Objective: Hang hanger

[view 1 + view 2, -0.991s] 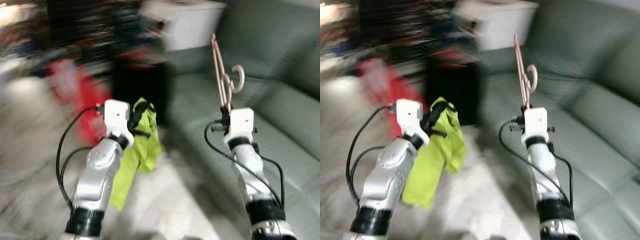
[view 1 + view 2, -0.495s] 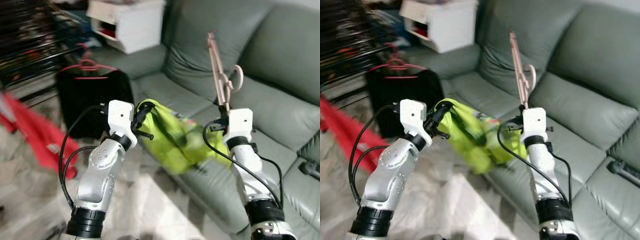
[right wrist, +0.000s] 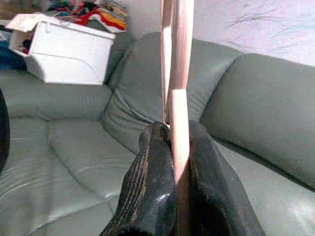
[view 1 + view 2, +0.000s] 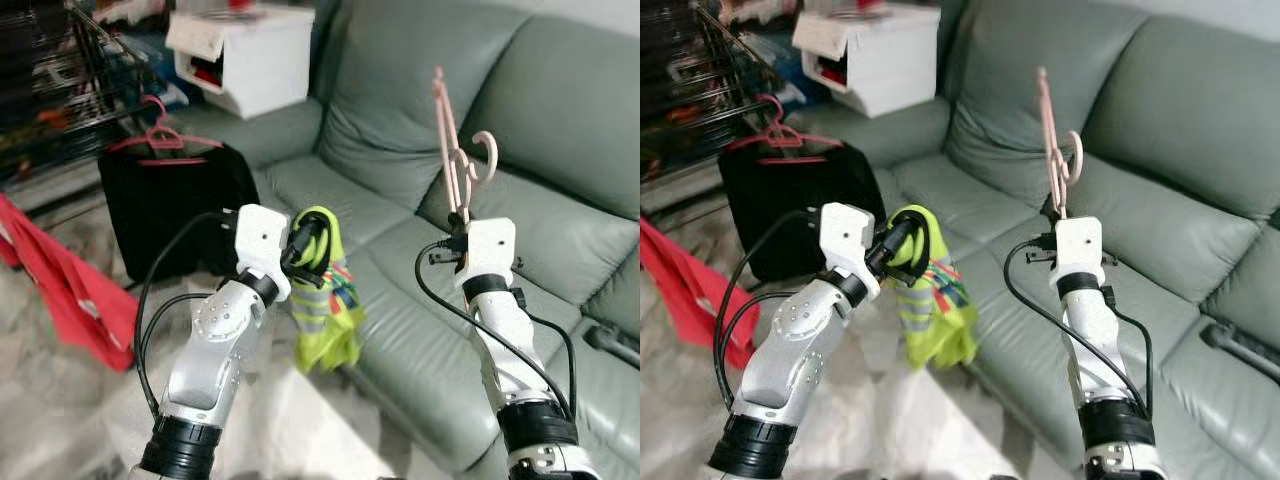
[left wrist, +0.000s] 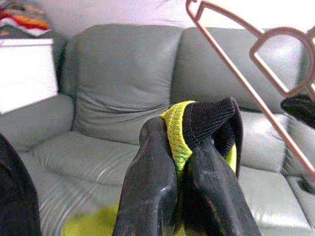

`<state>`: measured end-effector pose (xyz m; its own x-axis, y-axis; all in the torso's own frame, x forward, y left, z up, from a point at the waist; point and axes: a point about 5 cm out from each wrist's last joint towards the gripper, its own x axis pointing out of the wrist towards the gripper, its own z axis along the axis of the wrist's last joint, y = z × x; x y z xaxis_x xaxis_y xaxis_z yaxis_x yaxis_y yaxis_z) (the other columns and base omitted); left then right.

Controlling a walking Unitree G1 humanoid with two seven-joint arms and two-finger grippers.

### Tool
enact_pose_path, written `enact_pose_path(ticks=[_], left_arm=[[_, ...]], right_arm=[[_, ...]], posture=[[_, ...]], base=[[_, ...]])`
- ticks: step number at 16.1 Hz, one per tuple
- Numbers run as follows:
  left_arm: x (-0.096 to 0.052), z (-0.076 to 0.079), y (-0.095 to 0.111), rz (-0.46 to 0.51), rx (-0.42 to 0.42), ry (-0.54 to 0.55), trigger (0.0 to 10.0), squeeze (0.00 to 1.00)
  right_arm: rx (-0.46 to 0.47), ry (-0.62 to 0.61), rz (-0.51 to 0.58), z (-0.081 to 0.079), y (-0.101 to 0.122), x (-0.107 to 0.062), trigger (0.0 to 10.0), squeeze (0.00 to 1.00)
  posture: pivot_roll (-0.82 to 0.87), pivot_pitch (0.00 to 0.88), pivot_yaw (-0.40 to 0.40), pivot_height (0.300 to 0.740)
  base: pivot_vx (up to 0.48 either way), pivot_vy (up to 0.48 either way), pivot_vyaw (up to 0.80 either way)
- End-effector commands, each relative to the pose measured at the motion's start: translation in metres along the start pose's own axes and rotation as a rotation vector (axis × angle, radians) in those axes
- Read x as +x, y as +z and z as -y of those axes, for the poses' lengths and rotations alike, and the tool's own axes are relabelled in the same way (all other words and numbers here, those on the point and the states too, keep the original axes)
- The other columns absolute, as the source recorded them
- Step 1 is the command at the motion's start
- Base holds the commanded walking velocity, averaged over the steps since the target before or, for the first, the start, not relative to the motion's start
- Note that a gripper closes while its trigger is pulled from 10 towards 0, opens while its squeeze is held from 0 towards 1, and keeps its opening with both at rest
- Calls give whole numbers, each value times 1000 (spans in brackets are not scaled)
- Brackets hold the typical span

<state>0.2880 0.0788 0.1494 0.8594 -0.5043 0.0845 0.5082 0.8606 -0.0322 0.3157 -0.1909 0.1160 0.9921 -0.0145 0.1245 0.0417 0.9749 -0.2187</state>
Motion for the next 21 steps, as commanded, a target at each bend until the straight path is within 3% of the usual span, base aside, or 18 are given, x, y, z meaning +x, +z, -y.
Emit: enact_pose_path(ticks=[1, 5, 9, 12, 14, 15, 16, 17, 20, 21], left_arm=[[0, -1, 5, 21, 39, -5, 10000, 0], [0, 1, 5, 21, 73, -18, 10000, 0], [-1, 4, 3, 16, 123, -28, 10000, 0], [-4, -20, -8, -34, 294, 167, 10000, 0], [-2, -45, -22, -139, 316, 268, 10000, 0], [3, -50, -25, -167, 331, 274, 10000, 0], [15, -68, -33, -278, 400, 321, 10000, 0], [22, -79, -37, -346, 395, 354, 10000, 0], [32, -83, -31, -340, 381, 350, 10000, 0], [38, -78, -27, -318, 411, 290, 10000, 0]], right_arm=[[5, -2, 19, 0, 5, 3, 10000, 0], [10, -4, 22, -1, 5, 3, 10000, 0], [14, -2, 16, -3, 3, 0, 10000, 0], [21, 18, -20, -8, -6, -12, 10000, 0], [8, 43, -54, -13, -13, -25, 10000, 0], [11, 60, -86, -14, -18, -28, 10000, 0], [-5, 108, -149, -13, -28, -37, 10000, 0], [-26, 130, -181, -10, -34, -41, 10000, 0], [-8, 197, -235, -8, -38, -43, 10000, 0], [5, 304, -289, -14, -42, -47, 10000, 0]], posture=[[-22, 0, 17, 740], [-19, 0, 18, 740], [-12, 0, 18, 740], [-14, 0, 18, 740], [-24, 0, 29, 740], [-30, 0, 34, 740], [-41, 0, 44, 740], [-53, 0, 51, 740], [-70, 0, 61, 740], [-75, 0, 66, 740]], base=[[0, 480, -800], [0, 469, -528], [0, 0, 0], [0, 0, 0], [0, 0, 0], [0, 0, 0], [0, 0, 0], [0, 0, 0], [0, 0, 0], [0, 0, 0]])
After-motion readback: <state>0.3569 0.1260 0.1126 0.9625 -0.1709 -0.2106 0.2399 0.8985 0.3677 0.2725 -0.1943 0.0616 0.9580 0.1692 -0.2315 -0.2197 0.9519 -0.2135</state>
